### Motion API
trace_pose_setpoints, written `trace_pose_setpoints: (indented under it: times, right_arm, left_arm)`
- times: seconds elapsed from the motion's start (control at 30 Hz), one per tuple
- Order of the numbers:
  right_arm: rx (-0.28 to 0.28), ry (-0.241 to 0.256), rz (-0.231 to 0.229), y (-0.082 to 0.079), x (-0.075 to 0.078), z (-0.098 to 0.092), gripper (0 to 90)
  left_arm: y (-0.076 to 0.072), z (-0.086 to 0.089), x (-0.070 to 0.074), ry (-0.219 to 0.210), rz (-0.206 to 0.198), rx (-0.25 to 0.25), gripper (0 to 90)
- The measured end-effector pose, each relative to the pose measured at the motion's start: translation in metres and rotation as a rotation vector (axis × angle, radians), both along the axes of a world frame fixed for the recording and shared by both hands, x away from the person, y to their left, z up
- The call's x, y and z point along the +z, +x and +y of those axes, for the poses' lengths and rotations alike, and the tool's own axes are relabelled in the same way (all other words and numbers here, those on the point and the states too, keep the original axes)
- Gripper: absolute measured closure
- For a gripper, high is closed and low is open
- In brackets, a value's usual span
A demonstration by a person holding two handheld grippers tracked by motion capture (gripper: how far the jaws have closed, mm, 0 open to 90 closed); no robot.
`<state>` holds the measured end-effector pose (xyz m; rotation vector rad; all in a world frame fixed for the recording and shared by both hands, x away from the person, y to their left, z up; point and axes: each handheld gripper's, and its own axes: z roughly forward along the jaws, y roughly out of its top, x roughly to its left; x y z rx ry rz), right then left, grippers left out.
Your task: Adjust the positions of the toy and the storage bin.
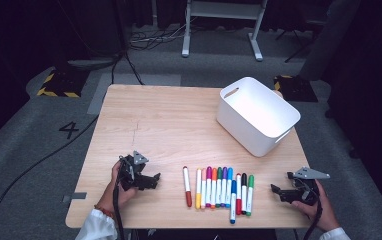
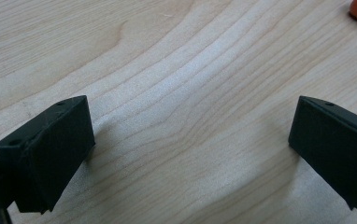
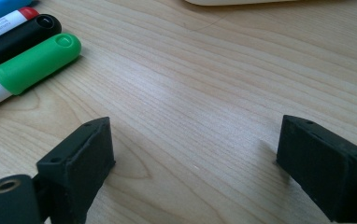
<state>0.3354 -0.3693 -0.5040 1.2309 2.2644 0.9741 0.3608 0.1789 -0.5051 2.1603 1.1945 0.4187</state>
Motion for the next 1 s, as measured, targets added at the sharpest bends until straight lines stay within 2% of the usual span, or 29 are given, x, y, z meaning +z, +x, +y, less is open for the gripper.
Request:
trace_pose_setpoints:
  times: [0.27,0.33,0.4,0.43,0.5,0.53,0.6,0.67,0.7,0.73,0.77,0.8,0.83,0.87,1.0]
  right_arm:
    - [0.010,-0.007,0.004,0.002,0.002,-0.001,16.1]
    - [0.004,-0.026,-0.020,0.003,0.003,0.000,20.7]
    - [0.021,0.005,-0.054,0.004,0.009,0.002,22.9]
    - [0.030,0.014,-0.087,0.003,0.013,0.003,25.6]
    - [0.038,0.023,-0.135,0.003,0.024,0.006,30.6]
    - [0.053,0.013,-0.186,0.003,0.036,0.010,36.2]
    - [0.062,0.009,-0.199,0.004,0.042,0.012,36.5]
    - [0.085,-0.004,-0.242,0.004,0.058,0.019,38.4]
    - [0.113,-0.035,-0.279,0.008,0.076,0.029,39.0]
    - [0.113,-0.035,-0.279,0.008,0.076,0.029,39.0]
    - [0.128,-0.041,-0.309,0.012,0.092,0.037,40.6]
    - [0.128,-0.041,-0.309,0.012,0.092,0.037,40.6]
    - [0.151,-0.022,-0.327,0.018,0.105,0.043,42.0]
    - [0.151,-0.022,-0.327,0.018,0.105,0.043,42.0]
    - [0.179,-0.028,-0.355,0.026,0.127,0.054,42.7]
  left_arm:
    - [-0.004,0.003,0.000,0.002,0.005,-0.031,0.0]
    - [-0.005,0.004,0.000,-0.001,0.002,-0.035,0.0]
    - [-0.006,0.004,0.000,-0.001,0.005,-0.040,0.0]
    - [-0.006,0.004,0.000,-0.001,0.004,-0.043,0.0]
    - [-0.007,0.005,0.000,0.001,-0.001,-0.045,0.1]
    - [-0.008,0.006,0.000,-0.001,0.005,-0.044,0.1]
    - [-0.008,0.006,0.000,-0.001,0.004,-0.044,0.1]
    - [-0.008,0.006,0.000,-0.001,0.004,-0.044,0.1]
    - [-0.008,0.006,0.000,-0.001,0.004,-0.045,0.1]
    - [-0.008,0.006,0.000,-0.001,0.004,-0.045,0.1]
    - [-0.008,0.006,0.000,-0.001,0.004,-0.045,0.1]
    - [-0.008,0.006,0.000,0.000,0.004,-0.045,0.1]
    - [-0.008,0.006,0.000,0.004,0.000,-0.046,0.3]
    - [-0.008,0.006,0.000,0.004,0.000,-0.046,0.3]
    - [-0.008,0.006,0.000,0.003,0.000,-0.047,0.4]
